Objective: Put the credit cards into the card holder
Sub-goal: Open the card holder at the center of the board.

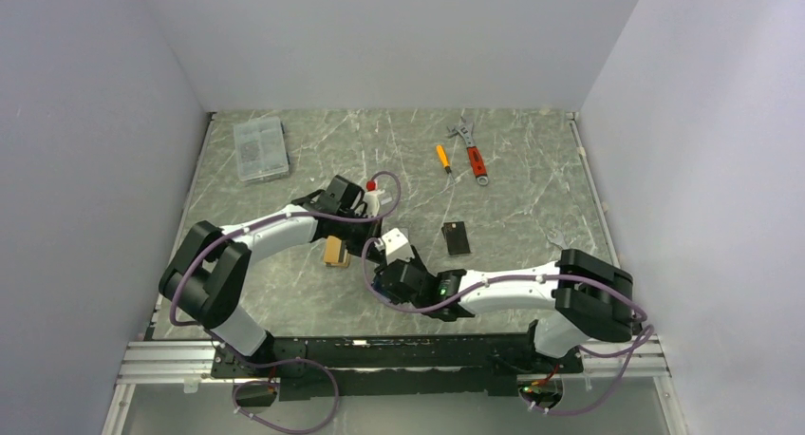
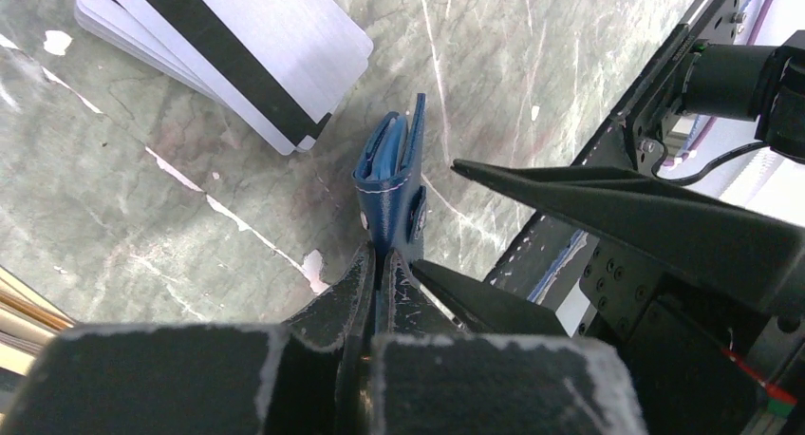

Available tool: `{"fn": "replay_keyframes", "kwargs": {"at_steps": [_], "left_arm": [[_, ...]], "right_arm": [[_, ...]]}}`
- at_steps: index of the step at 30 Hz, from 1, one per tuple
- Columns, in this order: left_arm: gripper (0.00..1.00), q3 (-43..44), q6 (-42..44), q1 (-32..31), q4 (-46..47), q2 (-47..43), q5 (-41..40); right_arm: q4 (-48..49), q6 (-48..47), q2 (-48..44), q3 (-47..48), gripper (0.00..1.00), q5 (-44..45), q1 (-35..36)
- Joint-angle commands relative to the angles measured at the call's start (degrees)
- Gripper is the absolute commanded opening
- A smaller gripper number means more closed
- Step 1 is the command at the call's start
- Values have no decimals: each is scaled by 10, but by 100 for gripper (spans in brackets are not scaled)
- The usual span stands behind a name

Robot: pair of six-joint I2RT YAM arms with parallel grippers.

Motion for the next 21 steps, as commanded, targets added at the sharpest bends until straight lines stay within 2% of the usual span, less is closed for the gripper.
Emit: {"fn": "replay_keyframes", "kwargs": {"at_steps": [1,7,12,16,21], "left_arm": [[0,-1,-10,4,15,-4,5],[0,-2,-8,6,17,0,9],[0,-2,-4,6,13,2,11],[0,-9,1,4,14,6,7],[0,-9,7,0,10,5,6]], "right_arm": [[47,-7,9,20,56,-4,13],[49,4,36,13,56,21,17],[77,10,59,1,48,52,17],[101,5,67,-3,37,69,16],[113,17,72,-13,18,86,12]]}}
